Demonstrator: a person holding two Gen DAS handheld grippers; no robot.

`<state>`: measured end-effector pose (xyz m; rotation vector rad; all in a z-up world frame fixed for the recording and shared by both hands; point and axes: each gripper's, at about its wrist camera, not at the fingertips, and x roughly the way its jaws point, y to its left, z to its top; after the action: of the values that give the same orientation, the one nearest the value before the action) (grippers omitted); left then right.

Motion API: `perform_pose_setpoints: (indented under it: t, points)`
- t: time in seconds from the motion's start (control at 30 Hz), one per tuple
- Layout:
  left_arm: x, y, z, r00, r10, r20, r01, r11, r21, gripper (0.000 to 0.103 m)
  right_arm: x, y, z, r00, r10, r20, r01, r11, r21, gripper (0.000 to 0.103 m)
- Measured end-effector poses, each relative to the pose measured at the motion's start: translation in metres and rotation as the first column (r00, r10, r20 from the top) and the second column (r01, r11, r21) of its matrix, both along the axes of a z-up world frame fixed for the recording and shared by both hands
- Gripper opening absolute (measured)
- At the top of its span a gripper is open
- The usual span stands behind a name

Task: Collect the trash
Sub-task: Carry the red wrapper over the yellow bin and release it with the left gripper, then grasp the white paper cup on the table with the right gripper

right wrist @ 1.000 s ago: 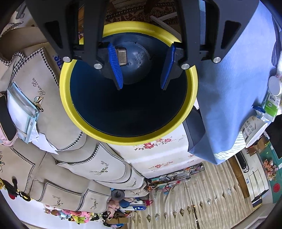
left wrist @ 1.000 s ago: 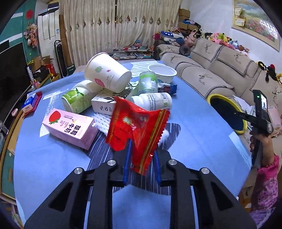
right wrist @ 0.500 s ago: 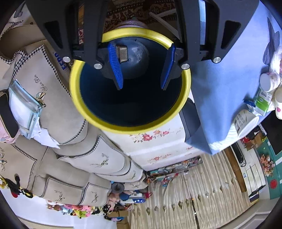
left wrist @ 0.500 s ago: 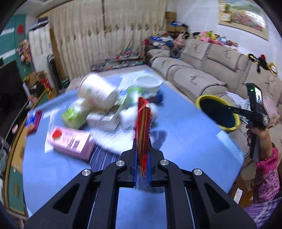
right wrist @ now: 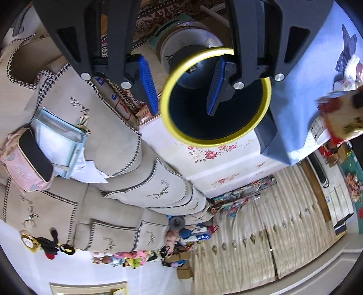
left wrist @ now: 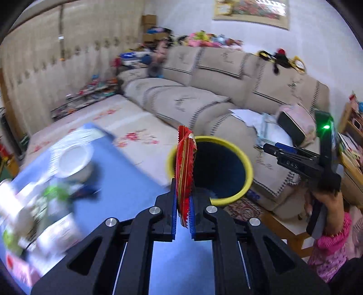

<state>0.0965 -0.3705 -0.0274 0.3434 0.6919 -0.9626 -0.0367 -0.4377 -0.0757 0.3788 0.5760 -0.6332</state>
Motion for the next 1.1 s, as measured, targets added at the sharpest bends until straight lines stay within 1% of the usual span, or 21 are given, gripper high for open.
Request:
perform_pose_setpoints:
  t: [0.1,0.23,0.33,0.37,0.4,0.5,0.53,0.57,0.6,0.67,0.7,0.83,0.87,0.97,1.03,1.1]
  points:
    - [0.007,-0.046,-0.018,0.997,-0.058,-0.052,0.060,0.998,0.028,0.009,-0.007,-0.007,-0.001,1.000,-0.011,0.007,0.010,1.000,0.009,0.043]
    - [0.016,-0.094,-0.045,0.994,-0.080,-0.080,0.086,0.994,0.073,0.010,-0.012,-0.017,-0.007,1.000,-0.019,0.002,0.019,1.000,0.023,0.043]
    - [0.028,-0.123,-0.065,0.991,-0.071,-0.117,0.082,0.992,0.095,0.011,-0.015,-0.023,-0.010,1.000,-0.029,0.000,0.029,0.999,0.036,0.043]
    - [0.031,-0.129,-0.070,0.990,-0.065,-0.124,0.077,0.992,0.098,0.015,-0.016,-0.024,-0.011,1.000,-0.031,0.001,0.031,0.999,0.038,0.043]
    - [0.034,-0.136,-0.075,0.990,-0.057,-0.129,0.071,0.992,0.106,0.024,-0.017,-0.026,-0.012,0.999,-0.035,0.002,0.035,0.999,0.041,0.044]
    - [0.042,-0.142,-0.086,0.991,-0.036,-0.132,0.052,0.992,0.116,0.036,-0.020,-0.029,-0.014,0.999,-0.042,0.003,0.042,0.998,0.047,0.046]
    - [0.043,-0.142,-0.086,0.990,-0.034,-0.140,0.049,0.993,0.111,0.038,-0.020,-0.030,-0.014,0.999,-0.042,0.005,0.042,0.998,0.049,0.046]
    - [0.043,-0.140,-0.084,0.989,-0.032,-0.141,0.046,0.994,0.104,0.045,-0.020,-0.029,-0.015,0.999,-0.042,0.005,0.042,0.998,0.050,0.046]
    - [0.042,-0.136,-0.081,0.990,-0.030,-0.138,0.043,0.994,0.097,0.049,-0.020,-0.029,-0.015,0.999,-0.040,0.005,0.040,0.998,0.052,0.046]
    - [0.039,-0.120,-0.068,0.993,-0.024,-0.119,0.033,0.997,0.071,0.052,-0.017,-0.026,-0.016,0.999,-0.032,0.004,0.032,0.998,0.057,0.046]
    - [0.038,-0.115,-0.064,0.993,-0.022,-0.115,0.029,0.998,0.062,0.057,-0.015,-0.024,-0.017,1.000,-0.025,0.002,0.025,0.998,0.059,0.046]
    - [0.028,-0.057,-0.033,0.996,0.014,-0.088,-0.014,1.000,0.000,0.066,0.003,-0.008,-0.020,0.999,0.037,-0.015,-0.036,0.997,0.064,0.046]
    - [0.026,-0.040,-0.027,0.997,0.027,-0.077,-0.028,1.000,-0.012,0.069,0.009,-0.002,-0.020,0.998,0.060,-0.020,-0.058,0.996,0.065,0.046]
    - [0.022,0.024,-0.012,0.994,0.102,-0.033,-0.104,0.994,-0.043,0.079,0.031,0.020,-0.021,0.990,0.140,-0.029,-0.137,0.988,0.068,0.047]
    - [0.021,0.058,-0.006,0.987,0.160,-0.008,-0.160,0.986,-0.056,0.084,0.050,0.039,-0.018,0.978,0.208,-0.028,-0.205,0.976,0.074,0.048]
    - [0.023,0.098,-0.003,0.973,0.228,0.014,-0.227,0.972,-0.065,0.088,0.067,0.057,-0.016,0.963,0.268,-0.025,-0.266,0.961,0.080,0.050]
